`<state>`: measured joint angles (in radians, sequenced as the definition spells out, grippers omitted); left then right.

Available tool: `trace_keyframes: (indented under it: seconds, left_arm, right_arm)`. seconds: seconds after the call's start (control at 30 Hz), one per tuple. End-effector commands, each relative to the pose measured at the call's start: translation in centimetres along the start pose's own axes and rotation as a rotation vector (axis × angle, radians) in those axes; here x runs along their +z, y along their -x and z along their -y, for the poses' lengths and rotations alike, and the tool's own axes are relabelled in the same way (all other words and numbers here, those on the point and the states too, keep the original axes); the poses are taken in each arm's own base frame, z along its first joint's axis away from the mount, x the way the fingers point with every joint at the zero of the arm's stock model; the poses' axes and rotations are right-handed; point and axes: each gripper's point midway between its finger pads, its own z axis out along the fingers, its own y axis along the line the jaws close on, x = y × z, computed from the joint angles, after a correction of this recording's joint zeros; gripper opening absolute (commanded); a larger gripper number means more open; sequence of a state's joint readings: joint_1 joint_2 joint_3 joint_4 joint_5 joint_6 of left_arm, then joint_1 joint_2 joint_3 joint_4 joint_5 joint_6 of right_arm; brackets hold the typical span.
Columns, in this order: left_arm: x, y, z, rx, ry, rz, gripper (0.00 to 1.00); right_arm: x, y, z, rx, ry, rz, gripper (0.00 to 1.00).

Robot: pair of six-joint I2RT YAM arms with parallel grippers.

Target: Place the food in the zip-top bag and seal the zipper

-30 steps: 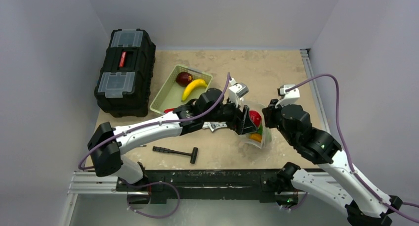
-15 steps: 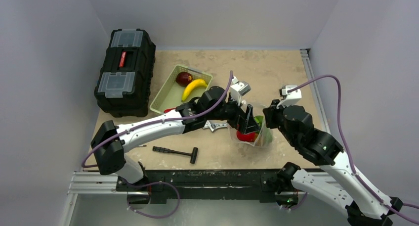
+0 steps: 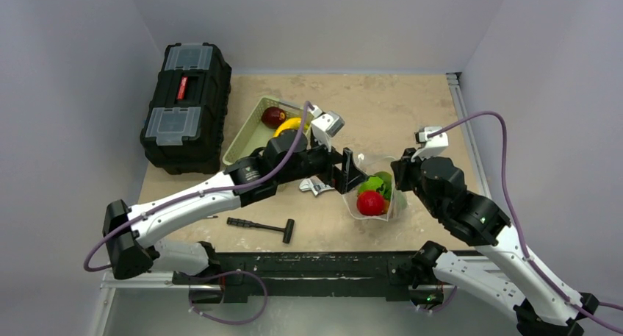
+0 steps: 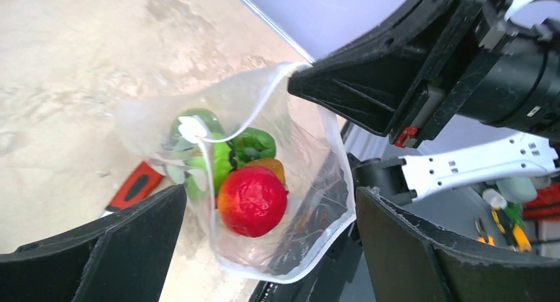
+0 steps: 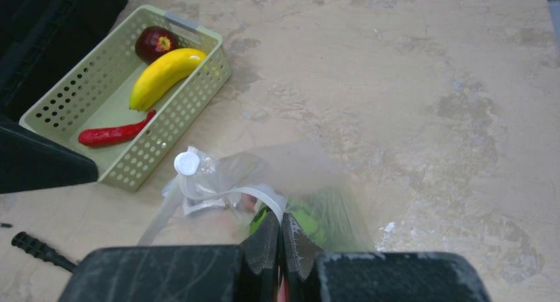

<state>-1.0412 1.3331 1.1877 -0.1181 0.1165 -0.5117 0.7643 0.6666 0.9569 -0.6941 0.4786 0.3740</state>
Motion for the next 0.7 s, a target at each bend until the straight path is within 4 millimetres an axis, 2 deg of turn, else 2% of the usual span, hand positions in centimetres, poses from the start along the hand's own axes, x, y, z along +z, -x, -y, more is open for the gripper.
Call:
trace_keyframes:
  seconds: [0.0,0.1,0.2,0.3,0.37,0.43,0.5,0.57,0.67]
  left_arm:
    - [-2.1,2.0,-2.3,0.028,0.142,0.100,1.00]
    - [-3.2,2.9,-4.4,-0.012,0.257,0.183,0.99]
    - [-5.9,2.7,-9.6,-0.121,0.541,0.238,1.00]
    - [-8.9,0.3,-15.7,-0.325,0.793,0.208,1.00]
    - [-10.0,-2.0,-18.7,-0.469,0.870,0.163,1.00]
    - [-10.6,-3.6,-20.9,-0.547,0.907,0.125,1.00]
    - [-11.4,-4.2,-22.6,-0.571,0.955,0.118,1.00]
    - [-11.7,-4.1,-23.9,-0.557,0.990,0.126,1.00]
    - [-11.3,-2.8,-25.7,-0.454,1.028,0.140,1.00]
  right_arm:
    - [-0.1,1.0,-0.2,0.021,0.004,0.037,0.00]
    - [0.1,0.8,-0.4,0.019,0.009,0.030,0.00]
    - [0.2,0.8,-0.6,0.017,0.017,0.027,0.00]
    - [0.3,0.8,-0.8,0.017,0.025,0.027,0.00]
    - [0.2,0.9,-0.7,0.017,0.025,0.031,0.00]
    - [0.2,0.9,-0.6,0.016,0.020,0.031,0.00]
    - [0.1,0.9,-0.5,0.017,0.015,0.032,0.00]
    - [0.0,1.0,-0.5,0.020,0.018,0.037,0.00]
    - [0.0,1.0,-0.5,0.019,0.020,0.036,0.00]
